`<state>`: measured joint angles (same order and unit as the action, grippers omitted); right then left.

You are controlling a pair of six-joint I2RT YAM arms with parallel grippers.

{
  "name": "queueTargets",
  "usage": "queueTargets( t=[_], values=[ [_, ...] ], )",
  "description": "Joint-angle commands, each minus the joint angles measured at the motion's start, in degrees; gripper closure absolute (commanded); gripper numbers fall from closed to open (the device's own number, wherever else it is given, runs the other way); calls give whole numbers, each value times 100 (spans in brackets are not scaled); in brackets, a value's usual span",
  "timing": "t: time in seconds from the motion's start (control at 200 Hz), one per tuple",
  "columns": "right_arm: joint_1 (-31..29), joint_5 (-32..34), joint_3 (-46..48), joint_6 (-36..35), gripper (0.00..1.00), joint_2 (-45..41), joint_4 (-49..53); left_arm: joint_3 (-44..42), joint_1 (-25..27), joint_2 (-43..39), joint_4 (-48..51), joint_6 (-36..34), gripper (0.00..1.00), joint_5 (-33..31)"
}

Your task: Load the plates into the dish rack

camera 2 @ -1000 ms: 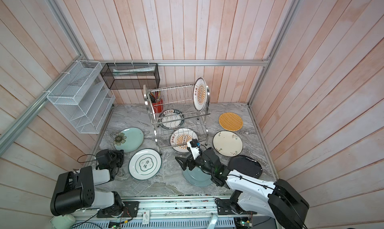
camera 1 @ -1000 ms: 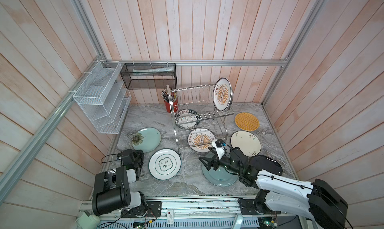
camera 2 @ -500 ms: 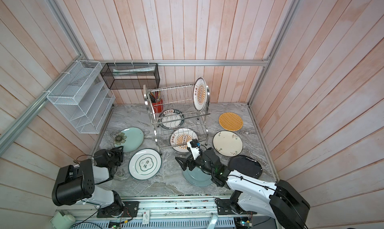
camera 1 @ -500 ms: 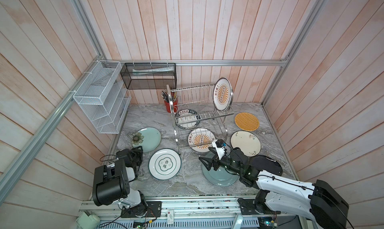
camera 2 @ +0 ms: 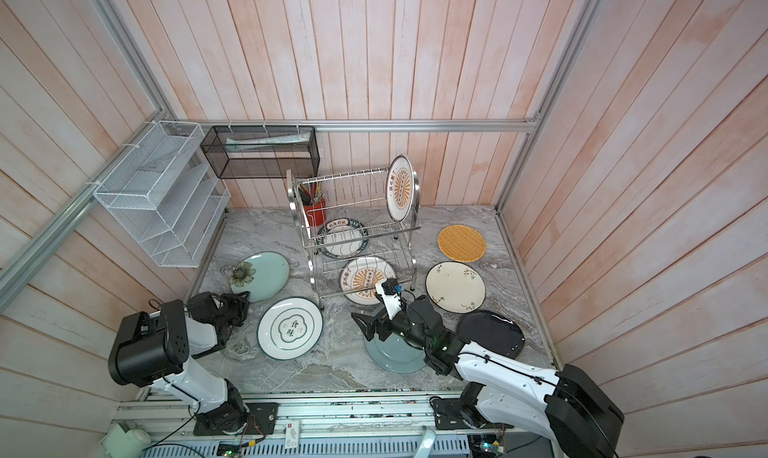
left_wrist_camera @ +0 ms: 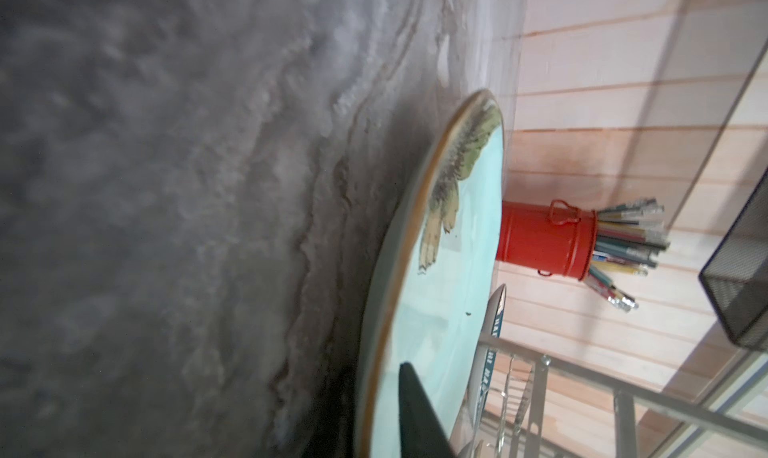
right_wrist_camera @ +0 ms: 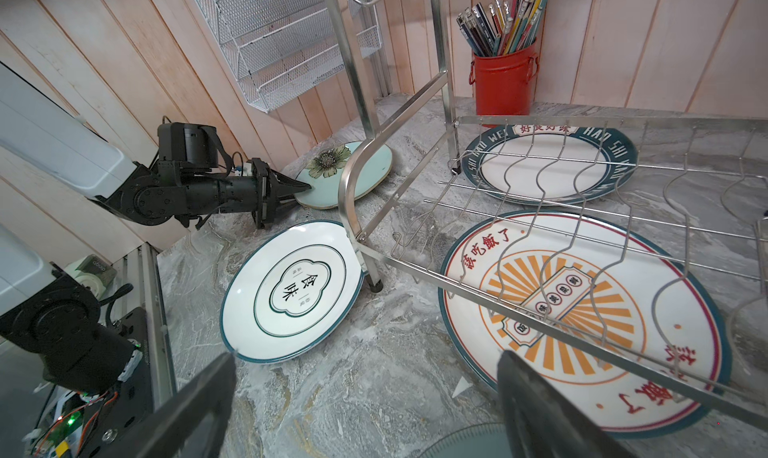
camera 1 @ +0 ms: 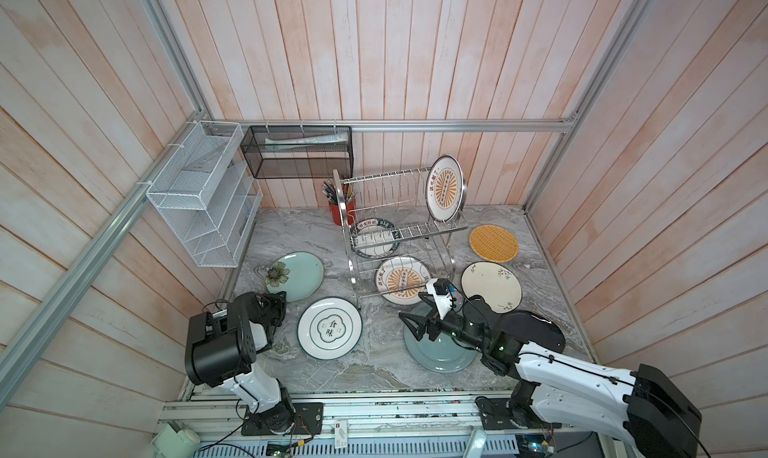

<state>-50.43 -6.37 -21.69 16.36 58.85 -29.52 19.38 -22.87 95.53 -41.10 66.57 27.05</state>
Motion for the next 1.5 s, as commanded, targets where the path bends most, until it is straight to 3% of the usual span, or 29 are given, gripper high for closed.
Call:
queueTargets(
  t=[0.0,0.135,0.245,0.515,0.71,0.97,1.11,1.3,1.495],
  values=[
    [-37,127,-72,-87,2,-135,70,175,-24,138,646,-113,98,16],
    [-37,239,-62,-139,2,-139,102,133,-72,-31,234,70,100,381],
    [-41,328,-60,-159,2,-119,105,13,-72,-966,402,187,100,503],
    [-37,466,-39,-171,2,-92,117,60,-341,-3996,2736,-5,100,430],
    [-28,758,-32,-113,2,-280,186,247,-688,-5283,3988,-173,100,1192],
    [139,897,-965,258,2,-512,1553,759,-710,-6645,5883,-982,100,2277],
    [467,214,-1380,632,2,-503,2153,997,-345,-6968,6653,-1508,100,2591],
    [1000,-849,-1800,1056,2,-669,2722,888,134,-7184,6451,-1532,100,3050],
    [1069,-1529,-2196,1213,2,-736,3066,620,548,-7289,5838,-1090,100,3142]
  ],
)
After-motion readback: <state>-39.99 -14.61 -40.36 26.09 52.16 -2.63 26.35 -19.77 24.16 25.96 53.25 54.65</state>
